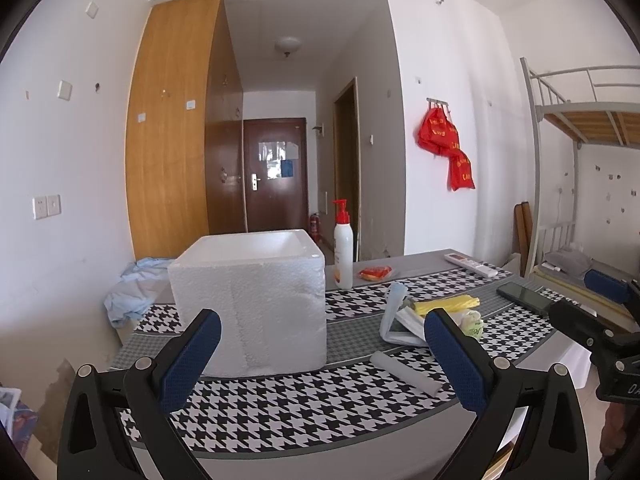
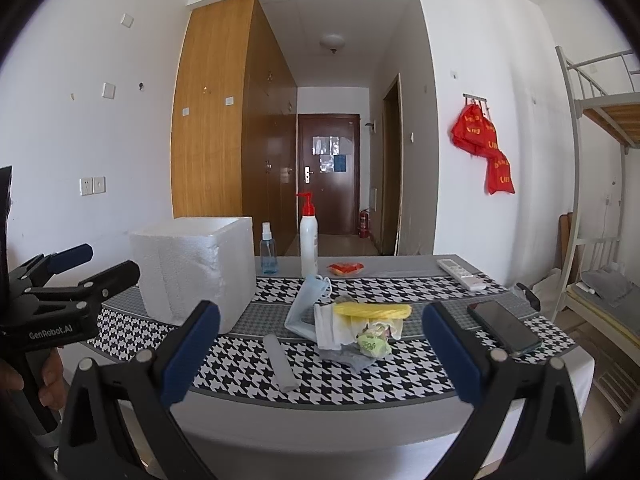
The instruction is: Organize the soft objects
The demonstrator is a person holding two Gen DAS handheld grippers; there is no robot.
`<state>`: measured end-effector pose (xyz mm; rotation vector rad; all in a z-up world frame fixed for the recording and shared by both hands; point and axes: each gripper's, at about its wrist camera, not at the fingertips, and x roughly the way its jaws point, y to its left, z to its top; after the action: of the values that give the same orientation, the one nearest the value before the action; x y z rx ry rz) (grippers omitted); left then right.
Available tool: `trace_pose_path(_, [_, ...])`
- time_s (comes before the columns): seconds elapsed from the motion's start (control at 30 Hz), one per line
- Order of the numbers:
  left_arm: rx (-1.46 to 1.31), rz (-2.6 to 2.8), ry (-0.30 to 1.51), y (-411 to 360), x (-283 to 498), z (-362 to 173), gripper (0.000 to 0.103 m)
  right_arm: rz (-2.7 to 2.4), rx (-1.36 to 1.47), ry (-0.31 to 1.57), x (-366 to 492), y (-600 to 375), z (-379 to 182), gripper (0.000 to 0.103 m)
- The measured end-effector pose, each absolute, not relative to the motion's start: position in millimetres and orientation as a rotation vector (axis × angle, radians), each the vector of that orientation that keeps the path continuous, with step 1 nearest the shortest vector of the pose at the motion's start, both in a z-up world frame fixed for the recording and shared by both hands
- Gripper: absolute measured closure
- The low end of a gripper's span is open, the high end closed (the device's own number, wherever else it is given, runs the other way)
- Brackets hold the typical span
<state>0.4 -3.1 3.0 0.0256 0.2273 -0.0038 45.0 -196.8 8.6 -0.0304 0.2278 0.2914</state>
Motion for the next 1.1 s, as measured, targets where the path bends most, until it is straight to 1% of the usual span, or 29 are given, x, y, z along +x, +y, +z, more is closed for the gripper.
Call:
trace_pose_path(0.53, [0.014, -0.005, 0.232, -3.5, 13.7, 9.2, 0.001, 0.335, -0.019, 0.233, 66.0, -199.3, 13.4, 0.001])
trace_pose_path(0.8, [0.018, -0.005, 0.256, -4.8, 24.9, 5.8, 0.001, 0.392, 0.009, 0.282, 82.2, -199.6, 10.5, 0.001])
trace_pose_path(1.1, [0.022, -0.014, 0.285, -8.4, 40.6, 4.5, 0.001, 0.361, -0.052, 0.315, 100.0, -195.8, 7.9, 0.001])
